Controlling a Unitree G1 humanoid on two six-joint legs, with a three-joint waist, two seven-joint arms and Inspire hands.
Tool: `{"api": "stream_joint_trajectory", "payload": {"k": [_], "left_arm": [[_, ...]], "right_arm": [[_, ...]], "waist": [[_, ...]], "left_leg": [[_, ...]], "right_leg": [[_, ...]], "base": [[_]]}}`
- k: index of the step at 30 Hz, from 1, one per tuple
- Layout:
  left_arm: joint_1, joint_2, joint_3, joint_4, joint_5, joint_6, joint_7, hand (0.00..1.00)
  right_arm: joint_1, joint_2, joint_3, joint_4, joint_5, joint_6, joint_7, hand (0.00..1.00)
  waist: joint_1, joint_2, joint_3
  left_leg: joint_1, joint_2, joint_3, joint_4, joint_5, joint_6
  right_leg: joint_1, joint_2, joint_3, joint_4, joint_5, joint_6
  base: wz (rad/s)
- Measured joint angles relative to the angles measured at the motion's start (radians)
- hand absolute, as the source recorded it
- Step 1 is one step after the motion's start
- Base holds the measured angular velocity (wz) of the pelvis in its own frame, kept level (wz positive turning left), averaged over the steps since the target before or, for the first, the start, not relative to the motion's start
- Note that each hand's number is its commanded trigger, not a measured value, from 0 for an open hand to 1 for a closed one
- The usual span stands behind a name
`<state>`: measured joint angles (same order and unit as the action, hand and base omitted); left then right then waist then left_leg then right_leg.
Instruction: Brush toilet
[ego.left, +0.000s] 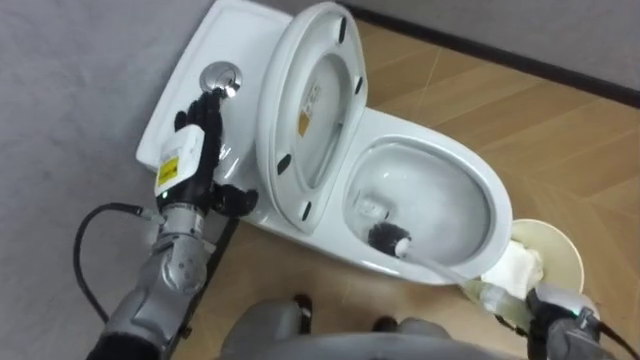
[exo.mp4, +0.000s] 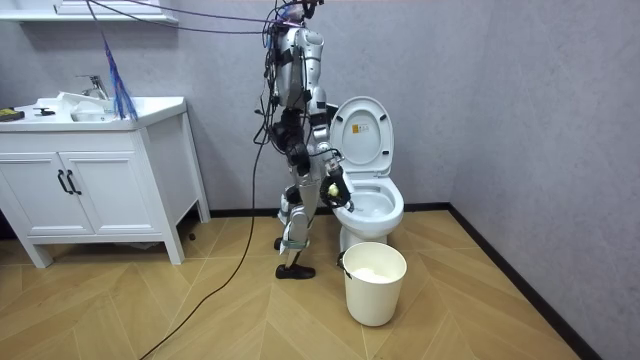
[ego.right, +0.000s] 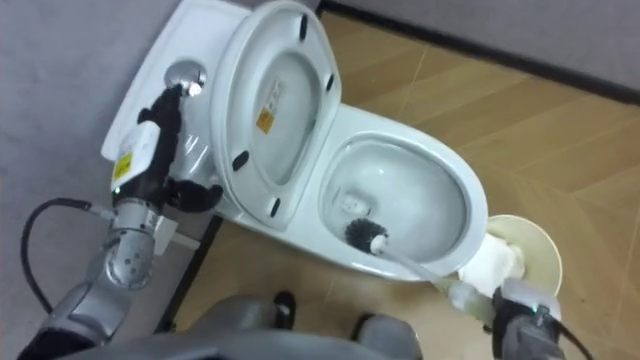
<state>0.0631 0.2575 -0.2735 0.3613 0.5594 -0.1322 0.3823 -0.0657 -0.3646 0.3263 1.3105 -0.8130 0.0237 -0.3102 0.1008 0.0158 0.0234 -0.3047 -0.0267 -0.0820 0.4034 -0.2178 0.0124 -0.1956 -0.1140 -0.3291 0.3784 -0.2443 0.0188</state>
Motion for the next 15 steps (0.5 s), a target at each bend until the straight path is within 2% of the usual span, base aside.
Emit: {"api": "stream_joint_trajectory", "payload": {"k": [3, 5, 8, 11, 15], "left_arm": [[-0.053, 0.012, -0.033, 0.031, -0.010, -0.015, 0.005, 0.00], [-0.086, 0.021, -0.059, 0.055, -0.007, -0.028, 0.030, 0.00], [-0.110, 0.034, -0.080, 0.048, 0.005, -0.035, 0.061, 0.00], [-0.131, 0.040, -0.109, 0.043, 0.002, -0.039, 0.086, 0.00], [-0.162, 0.050, -0.129, 0.015, 0.003, -0.049, 0.131, 0.00]], "right_arm": [[-0.072, -0.035, 0.040, -0.005, -0.058, -0.002, -0.042, 1.00], [-0.117, -0.056, 0.061, -0.011, -0.092, -0.004, -0.070, 1.00], [-0.186, -0.099, 0.087, -0.036, -0.112, -0.015, -0.118, 1.00], [-0.234, -0.139, 0.118, -0.047, -0.144, -0.006, -0.160, 1.00], [-0.262, -0.200, 0.158, -0.106, -0.175, 0.033, -0.198, 1.00]], "waist": [[0.019, -0.002, 0.0023], [0.031, -0.008, 0.0080], [0.061, -0.009, 0.0112], [0.076, 0.001, 0.0125], [0.109, -0.001, 0.0147]], "left_leg": [[-0.062, -0.005, 0.003, 0.032, 0.005, 0.004], [-0.109, -0.007, 0.010, 0.058, 0.006, 0.006], [-0.190, -0.019, 0.020, 0.085, 0.013, 0.007], [-0.251, -0.024, 0.024, 0.110, 0.020, 0.009], [-0.351, -0.024, 0.044, 0.141, 0.026, 0.012]], "right_leg": [[-0.070, -0.017, 0.001, 0.054, -0.008, -0.005], [-0.125, -0.034, 0.001, 0.109, -0.020, -0.008], [-0.229, -0.047, 0.029, 0.171, -0.029, -0.012], [-0.294, -0.059, 0.029, 0.200, -0.031, -0.017], [-0.413, -0.081, 0.043, 0.265, -0.043, -0.026]], "base": [[0.00], [-0.02], [-0.10], [0.01], [-0.03]]}}
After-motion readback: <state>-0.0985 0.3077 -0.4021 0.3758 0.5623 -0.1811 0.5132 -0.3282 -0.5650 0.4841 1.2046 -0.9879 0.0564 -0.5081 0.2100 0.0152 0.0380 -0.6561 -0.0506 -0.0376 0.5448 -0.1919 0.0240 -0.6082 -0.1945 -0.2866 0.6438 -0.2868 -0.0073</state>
